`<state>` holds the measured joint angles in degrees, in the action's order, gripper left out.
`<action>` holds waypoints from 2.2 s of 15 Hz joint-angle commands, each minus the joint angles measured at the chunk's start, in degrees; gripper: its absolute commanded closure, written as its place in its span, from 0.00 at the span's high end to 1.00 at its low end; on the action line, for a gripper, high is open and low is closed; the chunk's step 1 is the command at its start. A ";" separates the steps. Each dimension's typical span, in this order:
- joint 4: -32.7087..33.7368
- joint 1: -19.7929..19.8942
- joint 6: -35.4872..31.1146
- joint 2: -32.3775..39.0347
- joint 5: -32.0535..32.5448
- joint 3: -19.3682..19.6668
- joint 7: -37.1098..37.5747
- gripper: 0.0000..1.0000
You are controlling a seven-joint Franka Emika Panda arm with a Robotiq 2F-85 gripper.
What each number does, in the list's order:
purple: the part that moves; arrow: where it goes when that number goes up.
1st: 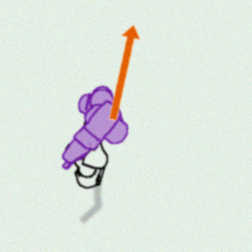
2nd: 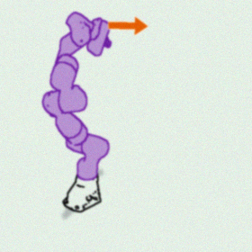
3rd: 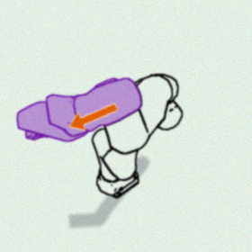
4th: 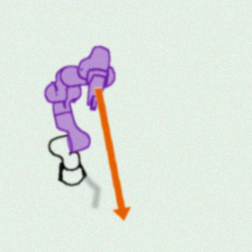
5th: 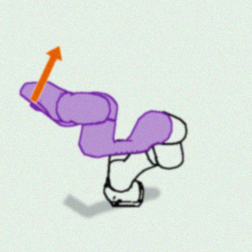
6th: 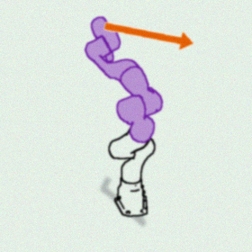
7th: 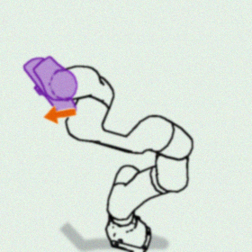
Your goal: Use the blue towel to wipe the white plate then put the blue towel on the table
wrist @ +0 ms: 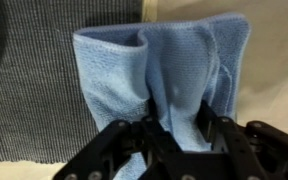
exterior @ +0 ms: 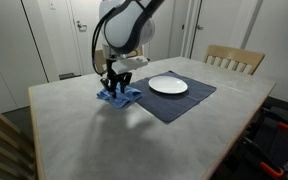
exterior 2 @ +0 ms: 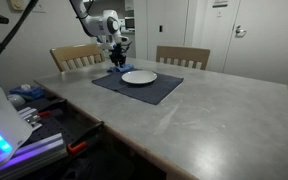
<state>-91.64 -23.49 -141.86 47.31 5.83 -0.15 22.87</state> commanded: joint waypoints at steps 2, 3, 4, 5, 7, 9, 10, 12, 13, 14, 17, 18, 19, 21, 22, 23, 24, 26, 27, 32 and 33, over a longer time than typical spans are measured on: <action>-1.08 2.00 1.52 -0.39 -1.54 -1.98 -2.62 0.04; -1.10 2.19 1.91 -0.63 -1.60 -2.25 -3.10 0.00; -1.15 2.01 2.40 -0.98 -1.46 -2.07 -2.89 0.00; -1.21 1.98 2.84 -1.43 -1.31 -2.05 -3.02 0.01; -1.43 2.09 3.99 -2.57 -1.03 -2.28 -4.08 0.02; -1.49 1.56 6.03 -4.09 -0.34 -1.85 -4.07 0.03; -1.33 1.58 6.98 -4.74 -0.15 -2.01 -4.57 0.03; -0.82 1.11 9.38 -6.51 0.62 -1.86 -4.75 0.03; -0.47 0.87 10.87 -7.56 1.18 -1.77 -4.66 0.03; -0.24 0.76 12.13 -8.50 1.80 -1.81 -4.72 0.03; -0.28 1.53 14.80 -11.91 2.50 -3.07 -7.08 0.03; -0.68 2.00 14.90 -13.17 2.28 -3.53 -8.04 0.03; -0.90 2.26 15.32 -14.26 2.27 -3.65 -8.58 0.03; -1.29 2.78 15.64 -16.08 2.57 -3.28 -8.57 0.03; -1.52 3.28 15.58 -16.79 2.53 -3.12 -8.61 0.03; -1.68 3.90 15.85 -17.36 2.32 -3.00 -8.59 0.03; -1.95 4.66 15.97 -17.80 2.13 -2.92 -8.89 0.03; -2.60 6.12 17.33 -18.38 2.13 -2.57 -9.22 0.03; -3.08 6.83 18.28 -18.67 2.25 -2.39 -9.47 0.03; -7.62 9.82 20.33 -20.15 1.94 -2.35 -11.47 0.03; -9.21 10.31 19.68 -20.43 1.44 -2.37 -10.98 0.03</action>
<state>-95.19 -14.73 -121.93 30.03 7.75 -2.02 12.64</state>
